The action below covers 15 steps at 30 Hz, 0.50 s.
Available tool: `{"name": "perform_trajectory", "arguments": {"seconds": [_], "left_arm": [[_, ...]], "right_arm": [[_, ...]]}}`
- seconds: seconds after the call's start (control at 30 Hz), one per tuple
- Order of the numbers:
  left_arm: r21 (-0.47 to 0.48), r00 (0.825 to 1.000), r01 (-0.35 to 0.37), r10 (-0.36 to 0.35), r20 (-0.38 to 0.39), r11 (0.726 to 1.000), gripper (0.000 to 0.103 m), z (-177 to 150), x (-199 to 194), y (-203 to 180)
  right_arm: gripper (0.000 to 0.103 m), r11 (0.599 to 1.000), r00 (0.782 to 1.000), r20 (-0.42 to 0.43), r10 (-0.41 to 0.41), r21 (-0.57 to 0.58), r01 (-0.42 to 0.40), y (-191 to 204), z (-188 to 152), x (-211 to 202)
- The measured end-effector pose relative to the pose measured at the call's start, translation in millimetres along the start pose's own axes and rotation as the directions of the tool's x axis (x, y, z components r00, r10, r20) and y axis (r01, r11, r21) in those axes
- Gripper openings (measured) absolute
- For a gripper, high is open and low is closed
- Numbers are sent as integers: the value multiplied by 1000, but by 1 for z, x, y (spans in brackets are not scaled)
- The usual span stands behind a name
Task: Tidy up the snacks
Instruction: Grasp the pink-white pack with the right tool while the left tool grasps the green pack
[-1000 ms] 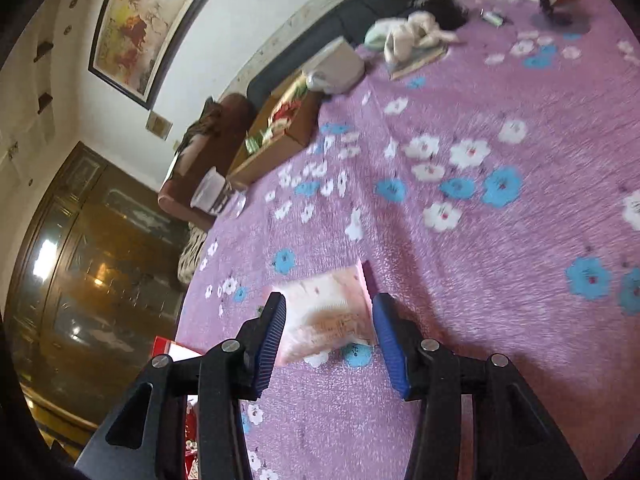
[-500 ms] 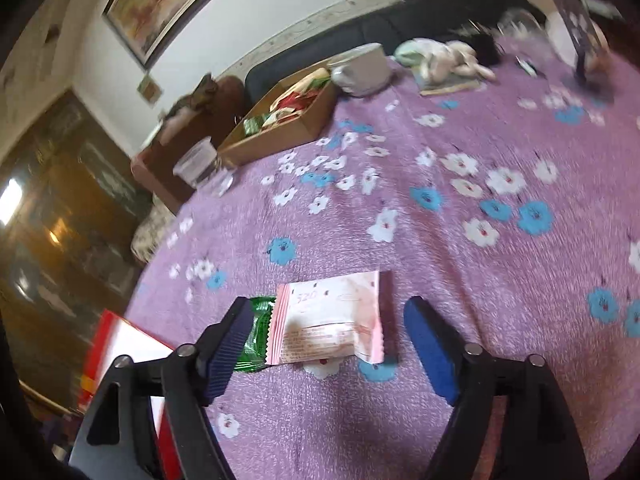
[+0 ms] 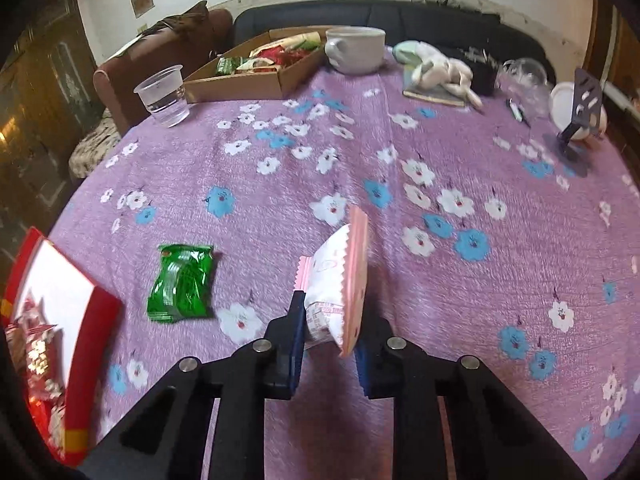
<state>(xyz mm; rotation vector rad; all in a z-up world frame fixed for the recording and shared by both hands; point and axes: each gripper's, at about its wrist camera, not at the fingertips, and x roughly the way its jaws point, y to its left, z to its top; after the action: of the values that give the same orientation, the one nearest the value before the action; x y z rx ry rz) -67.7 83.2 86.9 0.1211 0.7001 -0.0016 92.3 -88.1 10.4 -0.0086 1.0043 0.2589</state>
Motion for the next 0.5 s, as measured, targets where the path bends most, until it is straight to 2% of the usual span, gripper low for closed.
{"name": "perform_trajectory", "arguments": {"seconds": [0.17,0.3,0.5], "left_arm": [[6,993,80,-79,-93,997,75,32,53,-37],[31,982,98,-92,-168,995,75,42,97,-59],[44,970,62,-49,-240,997,74,48,143,-64]], "right_arm": [[19,990,993,-25,117,83,-115,-31,0,-4],[18,971,976,-37,213,118,-208,-48,1,-3],[18,932,949,-38,313,206,-299,-65,1,-1]]}}
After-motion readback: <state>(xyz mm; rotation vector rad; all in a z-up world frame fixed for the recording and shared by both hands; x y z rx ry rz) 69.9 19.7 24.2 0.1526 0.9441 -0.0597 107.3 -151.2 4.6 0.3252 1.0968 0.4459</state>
